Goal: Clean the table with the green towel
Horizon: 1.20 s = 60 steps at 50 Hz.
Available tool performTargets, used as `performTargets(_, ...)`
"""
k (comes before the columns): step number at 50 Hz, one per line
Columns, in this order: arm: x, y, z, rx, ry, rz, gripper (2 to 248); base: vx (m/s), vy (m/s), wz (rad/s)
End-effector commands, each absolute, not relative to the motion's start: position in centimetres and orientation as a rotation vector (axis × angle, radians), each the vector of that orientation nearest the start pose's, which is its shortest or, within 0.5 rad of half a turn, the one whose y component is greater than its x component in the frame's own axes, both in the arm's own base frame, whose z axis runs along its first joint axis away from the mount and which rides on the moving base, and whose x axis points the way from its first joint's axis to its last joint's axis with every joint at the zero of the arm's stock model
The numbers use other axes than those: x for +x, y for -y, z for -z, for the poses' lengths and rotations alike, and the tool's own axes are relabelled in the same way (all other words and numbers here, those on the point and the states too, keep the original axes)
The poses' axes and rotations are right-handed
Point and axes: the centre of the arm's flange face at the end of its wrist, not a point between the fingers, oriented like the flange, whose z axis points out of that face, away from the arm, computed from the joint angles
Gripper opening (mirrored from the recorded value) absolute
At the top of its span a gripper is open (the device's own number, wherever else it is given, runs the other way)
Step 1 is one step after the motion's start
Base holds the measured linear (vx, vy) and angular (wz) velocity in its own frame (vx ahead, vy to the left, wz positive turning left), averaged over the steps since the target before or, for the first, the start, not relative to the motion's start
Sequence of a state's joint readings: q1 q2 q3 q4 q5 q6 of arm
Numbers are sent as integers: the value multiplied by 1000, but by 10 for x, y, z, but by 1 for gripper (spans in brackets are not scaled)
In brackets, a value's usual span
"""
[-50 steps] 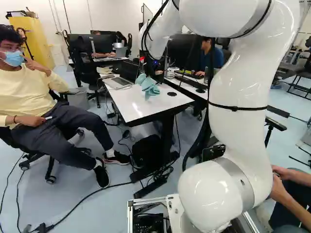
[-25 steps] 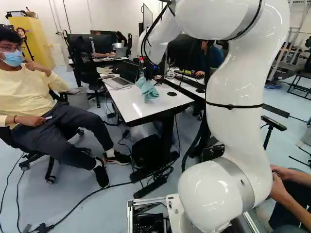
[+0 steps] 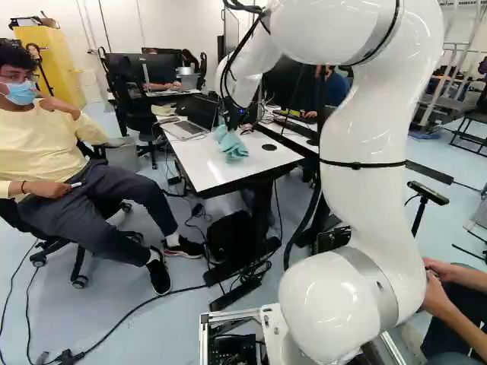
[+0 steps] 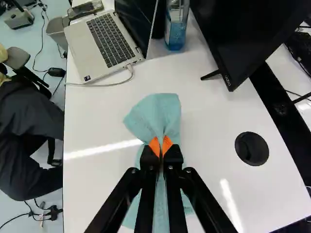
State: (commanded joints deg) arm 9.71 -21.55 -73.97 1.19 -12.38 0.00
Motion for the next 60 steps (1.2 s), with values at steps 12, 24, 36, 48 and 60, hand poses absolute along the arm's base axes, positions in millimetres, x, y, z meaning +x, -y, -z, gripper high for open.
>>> performTargets(12,627,-108,-504,-2871,217,1070,28,0,0,0)
performTargets(24,631,-109,-491,-2865,216,1085,28,0,0,0)
performTargets(36,635,-110,-476,-2874,217,1065,28,0,0,0)
performTargets(48,638,-110,-461,-2888,218,1033,28,0,0,0)
performTargets(60,641,-111,-449,-2898,219,1009,28,0,0,0)
